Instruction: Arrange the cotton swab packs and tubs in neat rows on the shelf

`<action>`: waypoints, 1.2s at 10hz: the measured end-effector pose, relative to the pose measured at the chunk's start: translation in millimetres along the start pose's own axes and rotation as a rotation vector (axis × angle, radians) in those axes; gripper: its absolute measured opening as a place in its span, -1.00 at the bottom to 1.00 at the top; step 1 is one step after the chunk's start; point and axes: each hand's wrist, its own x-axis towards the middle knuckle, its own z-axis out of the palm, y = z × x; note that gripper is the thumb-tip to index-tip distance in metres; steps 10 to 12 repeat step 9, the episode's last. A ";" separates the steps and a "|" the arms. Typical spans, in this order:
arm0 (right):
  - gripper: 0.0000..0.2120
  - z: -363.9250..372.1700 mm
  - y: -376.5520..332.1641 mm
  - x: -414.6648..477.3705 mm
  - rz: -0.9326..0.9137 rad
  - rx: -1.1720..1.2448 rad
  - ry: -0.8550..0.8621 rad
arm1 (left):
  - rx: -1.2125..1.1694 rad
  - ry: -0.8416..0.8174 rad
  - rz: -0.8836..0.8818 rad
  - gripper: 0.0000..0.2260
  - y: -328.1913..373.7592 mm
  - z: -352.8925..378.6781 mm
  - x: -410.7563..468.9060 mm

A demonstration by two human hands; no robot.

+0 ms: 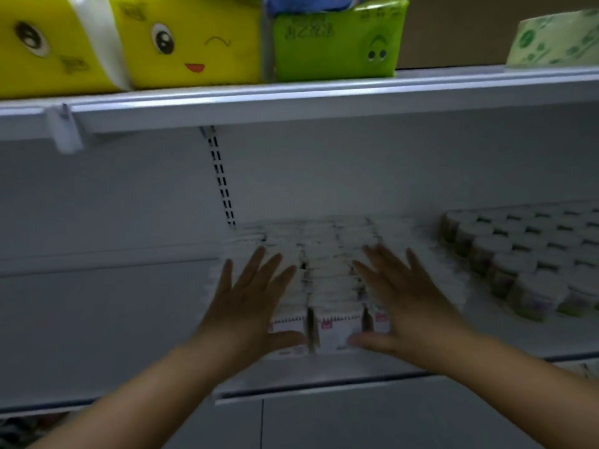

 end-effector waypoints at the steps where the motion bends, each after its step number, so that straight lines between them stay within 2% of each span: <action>1: 0.06 12.9 -35.7 23.9 -0.099 -0.066 -0.115 | 0.026 -0.190 -0.003 0.02 -25.8 16.9 -13.5; 2: 0.14 22.6 -45.9 38.3 -0.050 -0.007 -0.318 | -0.032 -0.248 -0.016 -0.03 -25.6 21.8 -14.8; 3: 0.11 27.5 -44.9 41.4 -0.022 -0.012 -0.297 | -0.053 -0.331 -0.082 -0.03 -18.0 22.8 -6.4; 4: 0.17 24.0 -49.3 46.6 -0.049 -0.100 -0.173 | -0.053 -0.209 -0.063 0.04 -20.0 29.0 -4.0; 5: 0.18 26.1 -50.2 45.6 -0.054 -0.131 -0.152 | 0.014 -0.152 -0.044 0.16 -26.2 38.0 -5.7; 6: 0.19 29.9 -46.5 41.9 -0.076 -0.102 -0.147 | -0.006 -0.112 -0.033 0.12 -27.2 45.7 -6.8; 7: 0.26 23.9 -46.7 38.9 -0.020 -0.172 -0.227 | 0.029 -0.007 -0.014 0.12 -27.1 49.9 -8.1; 8: 0.25 19.1 -44.4 38.1 -0.077 -0.149 -0.194 | 0.051 0.009 -0.008 0.12 -30.1 50.1 -8.3; 9: 0.23 7.2 -43.5 34.0 -0.033 -0.009 -0.323 | 0.063 -0.022 -0.041 0.02 -27.8 40.9 -8.9; 12: 0.23 7.2 -43.5 34.0 -0.033 -0.009 -0.323 | 0.063 -0.022 -0.041 0.02 -27.8 40.9 -8.9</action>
